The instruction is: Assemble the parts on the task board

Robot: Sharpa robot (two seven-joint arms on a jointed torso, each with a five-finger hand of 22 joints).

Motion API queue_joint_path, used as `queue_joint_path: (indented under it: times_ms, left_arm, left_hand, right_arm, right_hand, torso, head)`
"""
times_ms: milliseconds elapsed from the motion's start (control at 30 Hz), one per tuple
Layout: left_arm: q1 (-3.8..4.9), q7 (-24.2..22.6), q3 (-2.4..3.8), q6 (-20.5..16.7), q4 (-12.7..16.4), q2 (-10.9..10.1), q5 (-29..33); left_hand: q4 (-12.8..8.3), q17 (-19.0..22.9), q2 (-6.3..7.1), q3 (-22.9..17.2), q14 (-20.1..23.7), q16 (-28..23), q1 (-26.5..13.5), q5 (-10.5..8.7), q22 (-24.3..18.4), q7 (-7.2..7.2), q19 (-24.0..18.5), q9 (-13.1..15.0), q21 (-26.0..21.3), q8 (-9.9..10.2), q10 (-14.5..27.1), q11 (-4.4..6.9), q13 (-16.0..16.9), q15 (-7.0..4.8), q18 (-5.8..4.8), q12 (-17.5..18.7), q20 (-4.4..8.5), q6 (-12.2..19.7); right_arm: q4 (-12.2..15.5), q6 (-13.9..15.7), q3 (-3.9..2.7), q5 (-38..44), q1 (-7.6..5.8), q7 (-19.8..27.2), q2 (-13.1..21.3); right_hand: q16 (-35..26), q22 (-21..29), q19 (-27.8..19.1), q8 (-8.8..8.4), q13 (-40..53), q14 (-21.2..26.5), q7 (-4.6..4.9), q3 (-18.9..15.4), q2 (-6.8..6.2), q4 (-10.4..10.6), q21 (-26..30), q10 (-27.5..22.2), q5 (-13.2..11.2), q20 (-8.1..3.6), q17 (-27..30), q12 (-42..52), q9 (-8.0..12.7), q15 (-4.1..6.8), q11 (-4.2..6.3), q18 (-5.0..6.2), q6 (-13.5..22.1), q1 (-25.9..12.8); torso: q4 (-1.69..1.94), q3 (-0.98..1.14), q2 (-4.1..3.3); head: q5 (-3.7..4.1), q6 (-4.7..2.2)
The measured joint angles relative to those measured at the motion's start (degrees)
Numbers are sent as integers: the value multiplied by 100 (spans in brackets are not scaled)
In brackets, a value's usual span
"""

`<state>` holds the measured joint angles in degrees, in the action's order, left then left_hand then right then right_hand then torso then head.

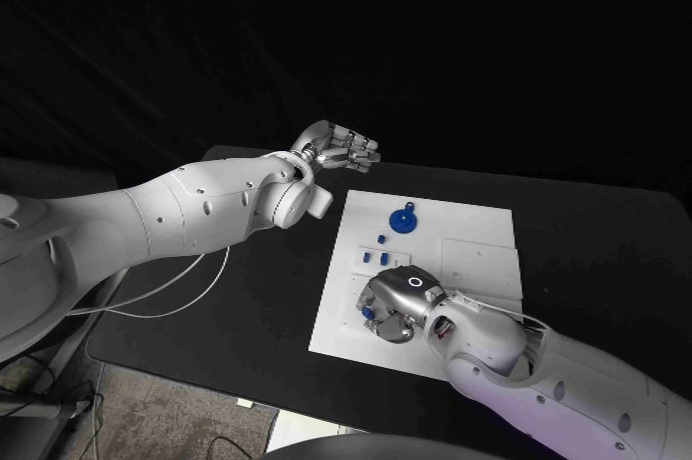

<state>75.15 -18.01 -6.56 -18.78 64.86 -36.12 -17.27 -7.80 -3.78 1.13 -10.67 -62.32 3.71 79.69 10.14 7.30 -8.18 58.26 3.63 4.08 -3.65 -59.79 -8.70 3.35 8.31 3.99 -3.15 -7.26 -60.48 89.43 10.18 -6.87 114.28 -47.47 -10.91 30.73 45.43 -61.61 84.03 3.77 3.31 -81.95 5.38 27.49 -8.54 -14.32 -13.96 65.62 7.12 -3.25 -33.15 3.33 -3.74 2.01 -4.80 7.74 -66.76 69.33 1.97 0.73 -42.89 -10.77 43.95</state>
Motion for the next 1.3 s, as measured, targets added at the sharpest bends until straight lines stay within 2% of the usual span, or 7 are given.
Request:
queue_joint_path:
  times_ms: [200, 267, 433, 667, 733, 1000, 1300]
  left_arm:
    - [0, 5, -1, 6, -1, -2, 0]
    - [0, 7, -1, 8, -1, -2, 0]
    - [0, 11, -1, 13, -2, -3, 0]
    - [0, 17, 1, 22, -4, -4, 0]
    - [0, 19, 1, 23, -4, -4, 0]
    - [0, 25, 0, 28, -5, -5, 0]
    - [0, 31, -1, 31, -8, -7, 0]
  left_hand:
    - [20, 0, 0, 20, 0, 0, 0, 0, -21, 0, 0, 0, 0, 0, 21, -21, 0, 0, 0, 0, 0, 0]
    - [20, 0, 0, 20, 0, 0, 0, 0, -24, 0, 0, 0, 0, 0, 21, -21, 0, 0, 0, 0, 0, 0]
    - [19, 0, 0, 19, 0, 0, 0, 0, -24, 0, 0, 0, 0, 0, 21, -21, 0, 0, 0, 0, 0, 0]
    - [19, 0, 0, 19, 0, 0, 0, 0, -23, 0, 0, 0, 0, 0, 21, -21, 0, 0, 0, 0, 0, 0]
    - [19, 0, 0, 19, 0, 0, 0, 0, -23, 0, 0, 0, 0, 0, 21, -21, 0, 0, 0, 0, 0, 0]
    - [19, 0, 0, 19, 0, 0, 0, 0, -26, -8, 0, 0, 0, 0, 21, -21, 0, 0, 0, 0, 0, 8]
    - [19, 0, 0, 18, 0, 0, 0, 0, -36, -21, 0, 0, 0, 0, 21, -21, 0, 0, 0, 0, 0, 21]
  right_arm:
    - [0, 121, 0, -39, 0, 0, 17]
    - [3, 174, 0, -59, 1, 0, 23]
    - [10, 291, 0, -94, 1, 0, 42]
    - [20, 425, 0, -166, 1, 7, 81]
    - [24, 444, 0, -190, 1, 12, 86]
    - [34, 503, 0, -294, 1, 62, 96]
    - [35, 517, 0, -359, 2, 105, 127]
  right_hand:
    - [-26, 92, -11, 0, 0, 69, -54, -323, -108, 101, 108, -391, -6, 76, 109, 0, 1, -67, -74, 35, 218, 165]
    - [-100, 205, 0, 0, 0, 103, -107, -587, -173, 304, 220, -628, -85, 144, 218, 0, 6, -116, -136, 69, 393, 306]
    - [-117, 393, 0, 0, 1, 79, -159, -829, -301, 663, 312, -729, -180, 144, 366, 0, 10, -140, -173, 109, 502, 528]
    - [-118, 421, 0, 0, 1, 79, -157, -818, -300, 683, 312, -707, -180, 144, 387, -1, 9, -140, -152, 111, 500, 527]
    - [-94, 427, 0, 0, 1, 78, -114, -818, -300, 683, 312, -691, -180, 144, 387, -1, 9, -140, -137, 111, 456, 527]
    - [-50, 425, 0, 0, 2, 78, -25, -461, -3, 606, 260, -426, -268, 144, 386, 22, 2, -140, -51, 110, -196, 336]
    - [-18, 349, 0, 0, 2, 99, -106, -42, 145, 379, 201, -346, -359, 101, 363, 22, -19, -118, -21, 108, -493, 154]
  torso:
    - [0, 3, 0]
    - [-1, 4, 0]
    - [-1, 3, 0]
    - [-1, 3, 0]
    - [-1, 3, 1]
    - [-1, 3, 1]
    - [-1, 0, 1]
  head:
    - [7, -5]
    - [9, -7]
    - [12, -7]
    - [19, -5]
    - [23, -3]
    - [23, -3]
    - [20, 4]
